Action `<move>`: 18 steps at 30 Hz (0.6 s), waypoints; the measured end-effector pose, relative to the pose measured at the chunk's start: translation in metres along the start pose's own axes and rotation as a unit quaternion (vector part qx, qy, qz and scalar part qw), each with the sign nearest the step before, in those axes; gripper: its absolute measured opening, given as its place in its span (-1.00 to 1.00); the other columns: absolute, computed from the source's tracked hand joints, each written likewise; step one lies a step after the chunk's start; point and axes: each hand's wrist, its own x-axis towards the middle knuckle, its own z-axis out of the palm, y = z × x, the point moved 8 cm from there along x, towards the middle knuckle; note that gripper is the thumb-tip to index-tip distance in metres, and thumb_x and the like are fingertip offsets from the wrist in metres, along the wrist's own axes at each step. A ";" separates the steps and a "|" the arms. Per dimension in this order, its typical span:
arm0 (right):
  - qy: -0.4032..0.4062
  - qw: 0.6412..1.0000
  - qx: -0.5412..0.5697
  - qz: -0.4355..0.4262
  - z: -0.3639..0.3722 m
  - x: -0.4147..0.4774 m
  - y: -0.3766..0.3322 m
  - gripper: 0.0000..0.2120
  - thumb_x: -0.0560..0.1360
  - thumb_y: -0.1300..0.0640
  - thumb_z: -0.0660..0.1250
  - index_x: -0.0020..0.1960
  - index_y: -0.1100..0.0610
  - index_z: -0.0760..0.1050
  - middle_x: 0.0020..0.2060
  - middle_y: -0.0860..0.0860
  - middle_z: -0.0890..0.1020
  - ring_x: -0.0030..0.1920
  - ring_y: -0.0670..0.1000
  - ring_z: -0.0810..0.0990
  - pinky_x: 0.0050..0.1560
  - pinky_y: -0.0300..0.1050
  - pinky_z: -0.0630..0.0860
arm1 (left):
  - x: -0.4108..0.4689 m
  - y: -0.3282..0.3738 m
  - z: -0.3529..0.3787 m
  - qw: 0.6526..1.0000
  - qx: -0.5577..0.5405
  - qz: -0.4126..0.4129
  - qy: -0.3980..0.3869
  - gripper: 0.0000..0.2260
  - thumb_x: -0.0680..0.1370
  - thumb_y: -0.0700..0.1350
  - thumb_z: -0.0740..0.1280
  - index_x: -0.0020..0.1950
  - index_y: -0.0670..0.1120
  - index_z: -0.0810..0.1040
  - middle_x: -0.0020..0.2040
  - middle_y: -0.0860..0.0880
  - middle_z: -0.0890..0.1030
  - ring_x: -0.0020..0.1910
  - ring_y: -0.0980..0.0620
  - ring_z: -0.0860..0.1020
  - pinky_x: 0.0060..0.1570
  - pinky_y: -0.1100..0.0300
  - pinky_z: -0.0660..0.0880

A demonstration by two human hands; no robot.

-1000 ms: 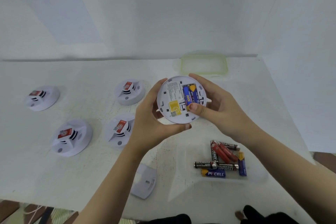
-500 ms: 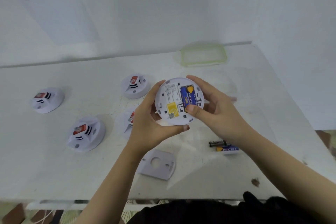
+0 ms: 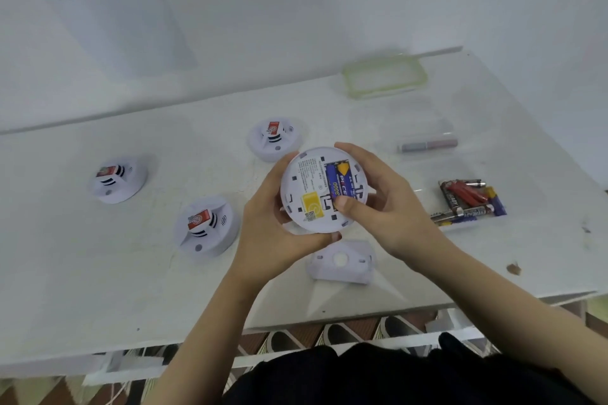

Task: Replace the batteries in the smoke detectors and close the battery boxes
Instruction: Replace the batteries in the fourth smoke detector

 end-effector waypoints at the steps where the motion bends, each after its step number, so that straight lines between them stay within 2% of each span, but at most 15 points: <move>1: 0.001 1.000 -0.002 0.001 0.004 -0.002 0.002 -0.49 0.47 0.30 0.35 0.36 0.00 0.35 0.11 0.00 0.57 0.13 -0.05 0.56 -0.05 -0.17 0.59 | -0.003 -0.003 -0.003 1.000 0.000 -0.005 -0.007 -0.25 0.19 -0.30 0.64 0.29 0.03 0.43 0.14 0.18 0.63 0.16 0.13 0.60 0.04 0.28 0.55; 3: 0.001 1.000 -0.008 0.005 0.013 -0.007 0.007 -0.48 0.44 0.24 0.35 0.36 0.00 0.34 0.13 0.00 0.56 0.16 -0.03 0.55 -0.01 -0.10 0.60 | -0.008 -0.010 -0.007 0.999 0.007 -0.019 -0.030 -0.23 0.18 -0.14 0.63 0.31 0.11 0.38 0.18 0.23 0.59 0.19 0.18 0.57 0.07 0.27 0.55; 5: -0.013 1.000 -0.011 0.016 0.023 -0.013 0.014 -0.47 0.48 0.28 0.35 0.38 -0.01 0.32 0.15 0.01 0.55 0.15 -0.02 0.55 0.03 -0.06 0.60 | -0.016 -0.019 -0.012 0.998 0.018 -0.040 -0.048 -0.15 0.15 -0.01 0.58 0.36 0.19 0.28 0.26 0.24 0.51 0.27 0.20 0.50 0.17 0.14 0.54; 7: -0.042 0.999 -0.004 0.034 0.032 -0.019 0.020 -0.47 0.51 0.29 0.33 0.41 0.02 0.28 0.18 0.00 0.55 0.13 -0.05 0.57 0.05 -0.12 0.58 | -0.023 -0.026 -0.019 0.997 0.049 -0.037 -0.056 -0.08 0.13 0.05 0.57 0.42 0.14 0.25 0.32 0.18 0.44 0.32 0.16 0.45 0.23 0.01 0.52; 9: -0.058 0.997 0.017 0.056 0.038 -0.026 0.026 -0.47 0.51 0.19 0.29 0.45 0.03 0.25 0.24 -0.02 0.52 0.20 -0.10 0.54 0.10 -0.18 0.54 | -0.031 -0.033 -0.026 0.996 0.067 -0.023 -0.062 -0.09 0.12 0.02 0.59 0.42 0.05 0.30 0.31 0.11 0.45 0.32 0.11 0.45 0.18 -0.04 0.55; 12: -0.041 0.996 0.018 0.080 0.037 -0.034 0.036 -0.50 0.55 0.13 0.22 0.45 -0.03 0.23 0.36 -0.01 0.43 0.36 -0.08 0.40 0.21 -0.20 0.49 | -0.043 -0.043 -0.034 0.994 0.074 -0.025 -0.072 -0.12 0.13 0.00 0.59 0.40 0.01 0.34 0.28 0.13 0.47 0.30 0.14 0.46 0.16 0.10 0.55; 14: -0.045 0.995 0.010 0.091 0.040 -0.040 0.041 -0.49 0.55 0.15 0.27 0.46 -0.01 0.23 0.33 0.01 0.48 0.31 -0.07 0.47 0.16 -0.21 0.51 | -0.049 -0.045 -0.037 0.994 0.073 -0.022 -0.081 -0.13 0.14 -0.06 0.62 0.39 0.03 0.34 0.26 0.18 0.49 0.29 0.18 0.46 0.14 0.21 0.54; 16: -0.063 0.993 0.014 0.103 0.048 -0.044 0.047 -0.37 0.46 0.13 0.34 0.48 0.03 0.20 0.22 0.02 0.57 0.19 -0.05 0.57 0.11 -0.16 0.55 | -0.053 -0.045 -0.038 0.994 0.057 -0.025 -0.090 -0.17 0.16 -0.20 0.62 0.35 0.09 0.35 0.22 0.26 0.52 0.26 0.21 0.49 0.09 0.28 0.54; 18: -0.068 0.991 0.020 0.110 0.056 -0.047 0.050 -0.31 0.41 0.16 0.39 0.48 0.03 0.20 0.12 0.04 0.63 0.13 0.00 0.61 0.09 -0.09 0.56 | -0.054 -0.044 -0.039 0.994 0.050 -0.022 -0.095 -0.18 0.17 -0.23 0.61 0.33 0.13 0.33 0.20 0.31 0.52 0.24 0.22 0.51 0.06 0.32 0.53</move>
